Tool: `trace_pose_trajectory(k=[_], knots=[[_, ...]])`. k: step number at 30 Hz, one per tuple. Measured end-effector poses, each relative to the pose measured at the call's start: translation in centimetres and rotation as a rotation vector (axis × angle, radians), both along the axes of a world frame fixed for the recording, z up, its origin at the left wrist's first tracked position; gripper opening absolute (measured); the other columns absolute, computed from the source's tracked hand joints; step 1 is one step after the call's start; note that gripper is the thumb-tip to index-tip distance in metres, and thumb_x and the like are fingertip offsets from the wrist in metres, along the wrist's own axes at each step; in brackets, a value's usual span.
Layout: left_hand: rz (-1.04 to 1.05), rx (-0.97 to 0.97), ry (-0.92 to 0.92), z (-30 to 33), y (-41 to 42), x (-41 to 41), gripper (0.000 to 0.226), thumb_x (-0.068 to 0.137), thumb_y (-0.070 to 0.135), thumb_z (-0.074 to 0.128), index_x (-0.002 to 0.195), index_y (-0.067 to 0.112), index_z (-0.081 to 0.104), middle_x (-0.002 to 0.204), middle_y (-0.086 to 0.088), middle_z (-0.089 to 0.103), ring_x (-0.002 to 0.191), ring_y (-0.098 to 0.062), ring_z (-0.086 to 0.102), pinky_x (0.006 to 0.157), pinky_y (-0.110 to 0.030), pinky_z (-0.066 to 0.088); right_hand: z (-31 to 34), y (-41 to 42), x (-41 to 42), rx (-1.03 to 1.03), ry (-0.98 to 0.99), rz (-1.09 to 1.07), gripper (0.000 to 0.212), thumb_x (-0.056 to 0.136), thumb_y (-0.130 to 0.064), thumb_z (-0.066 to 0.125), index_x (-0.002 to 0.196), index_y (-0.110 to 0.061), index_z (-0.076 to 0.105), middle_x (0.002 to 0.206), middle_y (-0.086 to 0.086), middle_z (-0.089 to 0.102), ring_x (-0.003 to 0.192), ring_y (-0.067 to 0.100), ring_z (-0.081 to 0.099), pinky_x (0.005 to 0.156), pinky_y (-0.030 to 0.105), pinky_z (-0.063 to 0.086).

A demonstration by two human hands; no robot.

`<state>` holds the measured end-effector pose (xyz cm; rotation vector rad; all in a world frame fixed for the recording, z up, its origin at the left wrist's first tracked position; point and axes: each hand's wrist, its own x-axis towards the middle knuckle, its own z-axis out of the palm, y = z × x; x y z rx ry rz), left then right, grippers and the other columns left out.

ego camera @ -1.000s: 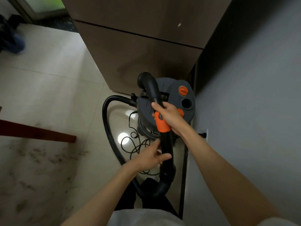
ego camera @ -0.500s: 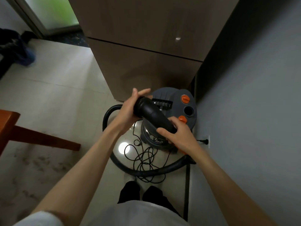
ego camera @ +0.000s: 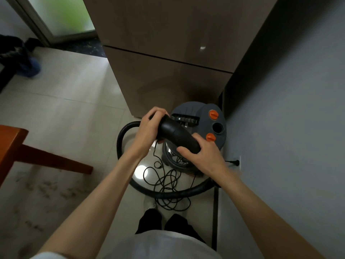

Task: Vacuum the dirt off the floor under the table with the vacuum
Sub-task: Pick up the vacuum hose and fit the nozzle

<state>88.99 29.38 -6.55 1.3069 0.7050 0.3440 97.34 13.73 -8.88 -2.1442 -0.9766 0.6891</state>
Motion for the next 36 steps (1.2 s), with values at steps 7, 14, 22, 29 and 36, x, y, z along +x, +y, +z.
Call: trace_pose_trajectory(k=[7, 14, 22, 29, 36], knots=[[0.051, -0.001, -0.182, -0.2, 0.4, -1.1, 0.013, 0.086, 0.030, 0.049, 0.084, 0.020, 0.058, 0.090, -0.001, 0.055, 0.081, -0.016, 0.054, 0.056, -0.026, 0.048, 1.2, 0.8, -0.2, 0.133, 0.489, 0.049, 0.043, 0.088, -0.048, 0.057, 0.091, -0.005, 0.054, 0.052, 0.004, 0.051, 0.039, 0.016, 0.047, 0.040, 0.026, 0.039], [-0.074, -0.130, -0.274, -0.1, 1.4, -1.3, 0.025, 0.084, 0.028, 0.045, 0.098, 0.015, 0.061, 0.092, -0.011, 0.066, 0.091, -0.024, 0.061, 0.076, -0.034, 0.050, 1.6, 0.8, -0.4, 0.152, 0.629, 0.082, 0.052, 0.087, -0.054, 0.051, 0.094, -0.003, 0.052, 0.053, 0.006, 0.051, 0.038, 0.015, 0.046, 0.041, 0.025, 0.039], [-0.242, 0.114, 0.191, 1.4, 1.8, -2.6, 0.034, 0.091, 0.055, 0.041, 0.091, 0.026, 0.059, 0.085, -0.003, 0.059, 0.069, -0.011, 0.060, 0.054, -0.021, 0.048, 1.3, 0.9, -1.4, 0.082, 0.478, 0.074, 0.027, 0.090, -0.044, 0.055, 0.087, -0.017, 0.056, 0.055, 0.003, 0.052, 0.041, 0.014, 0.047, 0.042, 0.023, 0.039], [-0.132, 0.022, 0.075, 0.4, 1.0, -3.3, 0.018, 0.094, 0.035, 0.047, 0.086, 0.027, 0.061, 0.089, 0.005, 0.060, 0.086, -0.013, 0.060, 0.062, -0.023, 0.051, 1.5, 0.6, -1.7, 0.074, 0.478, 0.097, 0.020, 0.093, -0.036, 0.055, 0.083, -0.019, 0.055, 0.051, -0.002, 0.051, 0.039, 0.010, 0.046, 0.042, 0.023, 0.039], [-0.372, -0.179, -0.092, 1.0, 2.6, -3.8, 0.046, 0.088, 0.058, 0.041, 0.117, 0.027, 0.056, 0.119, -0.010, 0.058, 0.099, -0.022, 0.061, 0.070, -0.028, 0.052, 1.3, 0.0, -1.1, 0.157, 0.621, 0.095, 0.041, 0.089, -0.052, 0.052, 0.084, -0.011, 0.052, 0.048, 0.000, 0.050, 0.036, 0.012, 0.045, 0.040, 0.023, 0.038]])
